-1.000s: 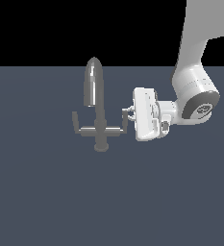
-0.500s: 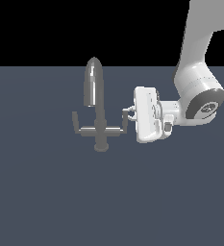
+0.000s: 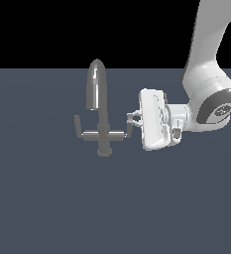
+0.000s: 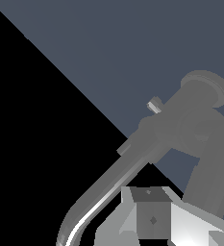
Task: Turn on the faucet by rotating a designated handle.
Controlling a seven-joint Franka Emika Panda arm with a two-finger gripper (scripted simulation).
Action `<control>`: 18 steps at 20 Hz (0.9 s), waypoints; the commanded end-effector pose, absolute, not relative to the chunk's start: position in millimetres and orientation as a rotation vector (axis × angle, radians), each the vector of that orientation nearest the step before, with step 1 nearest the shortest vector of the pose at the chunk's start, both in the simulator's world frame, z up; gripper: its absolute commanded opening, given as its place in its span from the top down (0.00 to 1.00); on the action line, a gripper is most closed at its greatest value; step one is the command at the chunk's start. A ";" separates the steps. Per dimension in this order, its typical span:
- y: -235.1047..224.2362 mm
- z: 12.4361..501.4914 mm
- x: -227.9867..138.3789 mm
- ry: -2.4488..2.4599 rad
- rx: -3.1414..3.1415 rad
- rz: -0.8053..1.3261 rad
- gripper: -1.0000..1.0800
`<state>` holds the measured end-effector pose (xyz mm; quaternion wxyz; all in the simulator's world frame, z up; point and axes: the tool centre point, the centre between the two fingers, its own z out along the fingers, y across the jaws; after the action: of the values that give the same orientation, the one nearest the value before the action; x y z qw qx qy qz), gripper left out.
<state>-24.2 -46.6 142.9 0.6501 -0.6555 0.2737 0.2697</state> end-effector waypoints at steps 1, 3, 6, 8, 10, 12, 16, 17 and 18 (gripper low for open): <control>-46.4 141.0 -28.2 0.622 -1.488 0.614 1.00; -46.4 138.6 -35.8 0.622 -1.488 0.615 1.00; -46.2 135.0 -47.3 0.620 -1.487 0.616 1.00; -46.1 132.5 -55.1 0.619 -1.487 0.617 1.00; -46.1 130.0 -63.0 0.618 -1.486 0.618 1.00; -46.2 127.4 -71.1 0.617 -1.486 0.618 1.00; -46.6 128.3 -63.9 0.603 -1.498 0.593 1.00; -46.6 122.3 -67.3 0.605 -1.496 0.596 1.00; -46.5 116.3 -70.7 0.606 -1.495 0.599 1.00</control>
<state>-63.4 -46.8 131.7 0.6546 -0.6609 0.2606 0.2584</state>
